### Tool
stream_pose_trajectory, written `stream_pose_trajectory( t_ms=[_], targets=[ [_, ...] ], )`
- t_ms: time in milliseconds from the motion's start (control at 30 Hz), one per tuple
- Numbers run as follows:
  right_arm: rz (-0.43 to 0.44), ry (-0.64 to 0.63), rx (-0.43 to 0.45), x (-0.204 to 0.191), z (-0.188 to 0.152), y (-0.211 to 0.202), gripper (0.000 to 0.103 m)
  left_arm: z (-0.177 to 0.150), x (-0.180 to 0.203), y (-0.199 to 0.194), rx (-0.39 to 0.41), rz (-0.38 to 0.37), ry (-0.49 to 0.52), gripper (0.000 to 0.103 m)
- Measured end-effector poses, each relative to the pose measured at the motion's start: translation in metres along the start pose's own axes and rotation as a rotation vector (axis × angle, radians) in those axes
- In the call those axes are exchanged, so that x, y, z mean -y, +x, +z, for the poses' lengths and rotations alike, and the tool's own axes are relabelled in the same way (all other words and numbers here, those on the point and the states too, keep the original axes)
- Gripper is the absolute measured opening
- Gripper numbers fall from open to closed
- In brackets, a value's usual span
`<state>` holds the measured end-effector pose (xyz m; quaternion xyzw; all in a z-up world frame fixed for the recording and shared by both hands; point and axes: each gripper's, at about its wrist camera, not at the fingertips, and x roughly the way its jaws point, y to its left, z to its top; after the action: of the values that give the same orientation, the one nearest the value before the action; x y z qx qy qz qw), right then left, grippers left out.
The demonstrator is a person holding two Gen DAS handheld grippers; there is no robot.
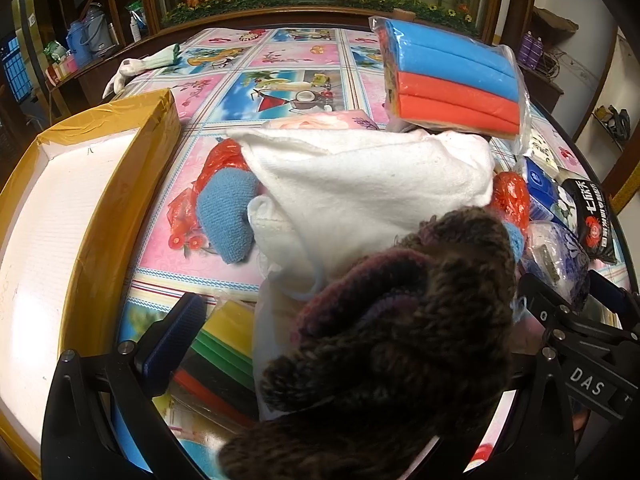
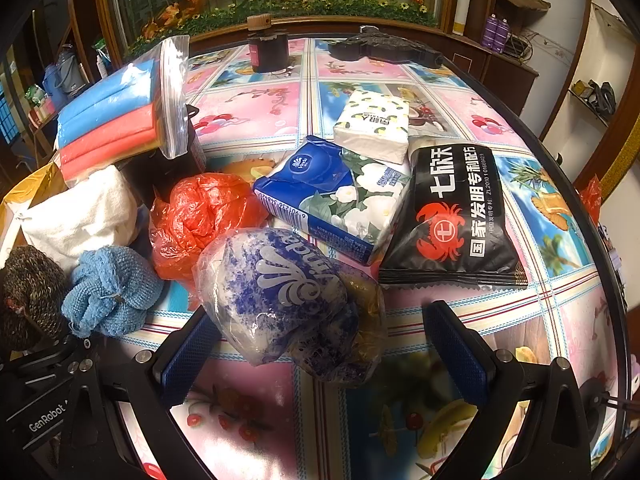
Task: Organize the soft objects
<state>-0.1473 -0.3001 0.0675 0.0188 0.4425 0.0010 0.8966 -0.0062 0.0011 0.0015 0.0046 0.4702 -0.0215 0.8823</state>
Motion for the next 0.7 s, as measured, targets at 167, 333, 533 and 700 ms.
stream_pose_trajectory(
  t_ms=[167, 333, 533, 700],
  targets=[
    [0.009, -0.005, 0.009, 0.0, -0.003, -0.001, 0.102, -0.007, -0.009, -0.03, 0.049, -0.057, -0.027, 0.099],
    [0.01, -0.005, 0.014, -0.001, -0.006, -0.003, 0.102, -0.02, -0.016, -0.09, 0.24, -0.04, 0.009, 0.099],
    [0.005, -0.002, 0.011, -0.001, -0.005, -0.004, 0.102, -0.033, -0.03, -0.129, 0.346, -0.014, 0.009, 0.099],
    [0.002, -0.003, 0.009, -0.002, -0.004, -0.003, 0.102, -0.04, -0.037, -0.141, 0.359, -0.026, -0.032, 0.099]
  ],
)
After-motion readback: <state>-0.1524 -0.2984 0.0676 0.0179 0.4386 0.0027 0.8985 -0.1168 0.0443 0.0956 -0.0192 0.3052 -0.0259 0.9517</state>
